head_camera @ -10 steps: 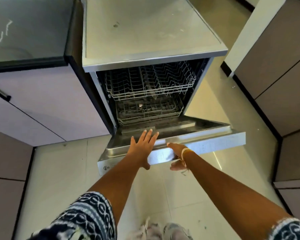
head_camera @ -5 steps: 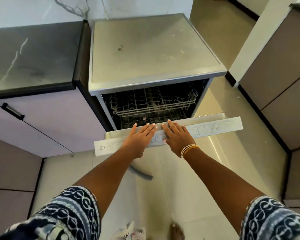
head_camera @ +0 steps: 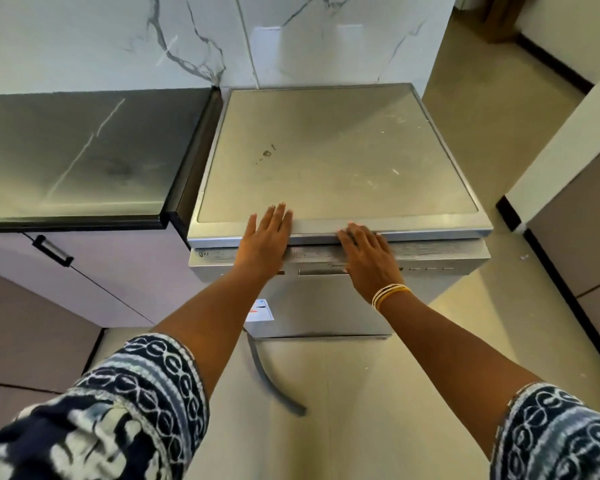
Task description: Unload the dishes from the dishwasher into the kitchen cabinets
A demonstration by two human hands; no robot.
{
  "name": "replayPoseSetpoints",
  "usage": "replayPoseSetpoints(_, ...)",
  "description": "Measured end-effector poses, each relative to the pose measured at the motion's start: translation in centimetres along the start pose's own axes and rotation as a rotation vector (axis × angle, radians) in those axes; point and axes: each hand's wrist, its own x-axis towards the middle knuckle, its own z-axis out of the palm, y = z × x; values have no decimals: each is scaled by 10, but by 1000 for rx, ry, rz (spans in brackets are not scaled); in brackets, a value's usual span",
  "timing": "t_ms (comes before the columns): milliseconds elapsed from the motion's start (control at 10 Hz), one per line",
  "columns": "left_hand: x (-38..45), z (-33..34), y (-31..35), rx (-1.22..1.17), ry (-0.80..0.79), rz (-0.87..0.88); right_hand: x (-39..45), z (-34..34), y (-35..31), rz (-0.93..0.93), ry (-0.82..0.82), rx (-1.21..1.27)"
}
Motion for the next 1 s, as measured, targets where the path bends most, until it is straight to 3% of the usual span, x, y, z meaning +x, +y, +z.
replayPoseSetpoints(200,18,6,-6,-101,-47,51,31,8,14,-54,-32,40)
replayPoseSetpoints(400,25,21,-7,-158,108,49,46,14,14,-72,188,131)
replayPoseSetpoints(600,22,35,-9,-208,214,52,40,18,14,-70,251,129)
replayPoseSetpoints(700,20,33,-6,-250,169,34,43,18,10,-29,227,116)
replayPoseSetpoints(900,1,18,-3,-209,39,-23,40,-1,-25,171,-101,45)
replayPoseSetpoints(1000,-18,3,-8,-164,86,-30,44,-17,-48,136,-250,66)
